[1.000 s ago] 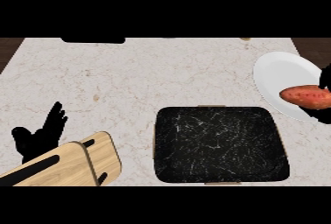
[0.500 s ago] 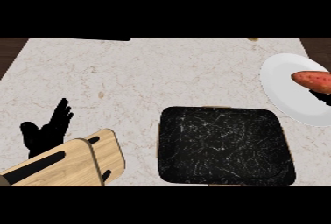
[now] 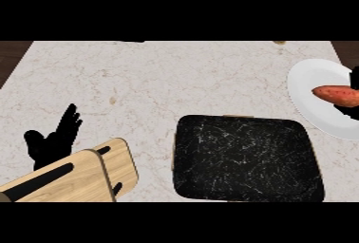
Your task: Pick the sweet potato from the tray and place it in the plate
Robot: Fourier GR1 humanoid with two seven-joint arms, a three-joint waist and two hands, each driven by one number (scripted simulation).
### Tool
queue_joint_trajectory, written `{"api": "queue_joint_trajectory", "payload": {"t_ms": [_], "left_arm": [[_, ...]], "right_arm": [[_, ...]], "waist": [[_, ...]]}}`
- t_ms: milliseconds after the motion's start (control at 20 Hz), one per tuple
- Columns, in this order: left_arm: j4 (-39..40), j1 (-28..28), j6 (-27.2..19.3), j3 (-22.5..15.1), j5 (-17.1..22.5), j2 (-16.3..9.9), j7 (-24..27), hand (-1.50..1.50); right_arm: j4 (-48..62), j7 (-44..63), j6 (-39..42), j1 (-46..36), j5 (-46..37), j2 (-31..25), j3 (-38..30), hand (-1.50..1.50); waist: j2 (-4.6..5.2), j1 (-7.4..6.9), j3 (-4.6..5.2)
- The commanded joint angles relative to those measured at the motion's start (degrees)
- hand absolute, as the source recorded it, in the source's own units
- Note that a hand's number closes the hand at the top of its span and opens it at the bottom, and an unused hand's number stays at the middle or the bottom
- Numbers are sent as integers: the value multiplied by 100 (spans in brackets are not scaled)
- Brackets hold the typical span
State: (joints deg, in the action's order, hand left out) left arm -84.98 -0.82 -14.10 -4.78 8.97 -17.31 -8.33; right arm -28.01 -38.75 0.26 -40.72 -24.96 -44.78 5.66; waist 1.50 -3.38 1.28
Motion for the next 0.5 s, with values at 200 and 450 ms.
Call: {"api": "queue_joint_trajectory", "payload": {"t_ms": [200, 450], "left_arm": [[96, -362, 138, -456, -226, 198, -204, 0], [74, -250, -23, -461, -316, 283, -218, 0]], "right_arm": [[1121, -216, 541, -270, -788, 151, 653, -150], [1441, -1064, 1037, -582, -763, -48, 579, -150]], "waist": [[61, -12, -161], [58, -4, -171]]}}
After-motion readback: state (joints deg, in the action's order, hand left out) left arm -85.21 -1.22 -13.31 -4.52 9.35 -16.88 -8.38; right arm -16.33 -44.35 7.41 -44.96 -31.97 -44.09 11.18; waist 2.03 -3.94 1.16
